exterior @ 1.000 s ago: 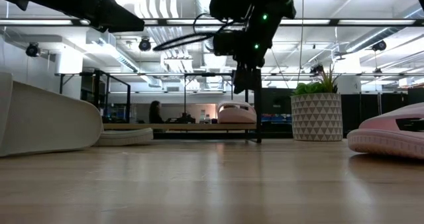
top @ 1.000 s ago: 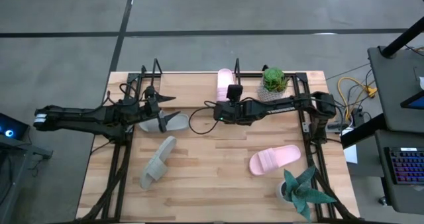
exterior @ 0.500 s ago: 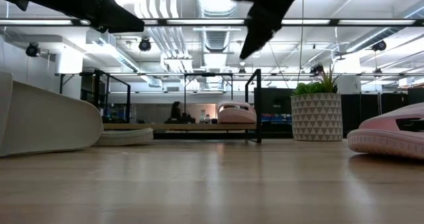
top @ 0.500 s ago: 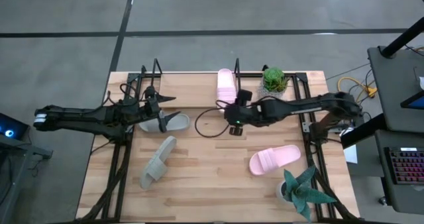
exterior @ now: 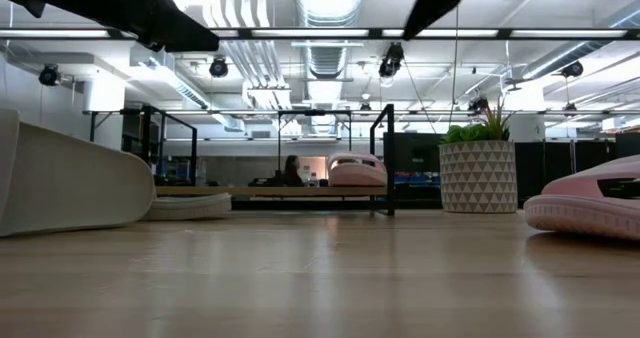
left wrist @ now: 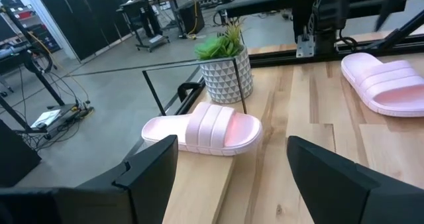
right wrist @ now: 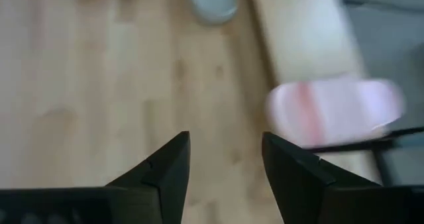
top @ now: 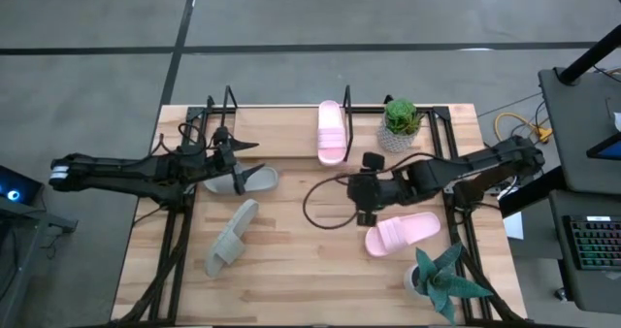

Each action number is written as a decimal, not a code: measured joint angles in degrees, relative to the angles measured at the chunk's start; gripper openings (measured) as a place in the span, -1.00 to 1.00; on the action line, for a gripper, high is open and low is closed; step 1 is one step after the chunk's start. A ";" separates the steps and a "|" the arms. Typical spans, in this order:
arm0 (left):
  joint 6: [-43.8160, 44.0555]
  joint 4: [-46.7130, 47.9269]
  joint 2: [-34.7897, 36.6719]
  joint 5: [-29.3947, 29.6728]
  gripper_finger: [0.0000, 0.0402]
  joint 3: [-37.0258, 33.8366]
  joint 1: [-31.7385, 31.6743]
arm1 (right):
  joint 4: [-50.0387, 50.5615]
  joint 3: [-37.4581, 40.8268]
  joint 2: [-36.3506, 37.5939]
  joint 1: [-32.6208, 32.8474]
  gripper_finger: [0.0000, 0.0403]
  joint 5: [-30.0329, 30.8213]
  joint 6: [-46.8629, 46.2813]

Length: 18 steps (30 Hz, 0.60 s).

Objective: Pick and place slides into the shelf
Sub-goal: Put the pink slide on the shelf

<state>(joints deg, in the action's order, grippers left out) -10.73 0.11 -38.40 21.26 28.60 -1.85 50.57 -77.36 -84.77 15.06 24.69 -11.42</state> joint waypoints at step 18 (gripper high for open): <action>-0.08 -0.04 -2.48 -0.02 0.33 -0.72 -0.01 | 18.79 8.56 5.32 3.14 -0.21 -7.42 -41.10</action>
<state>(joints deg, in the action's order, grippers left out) -10.81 0.08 -40.88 21.23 27.88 -1.86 69.36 -68.81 -79.45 18.19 17.27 -52.52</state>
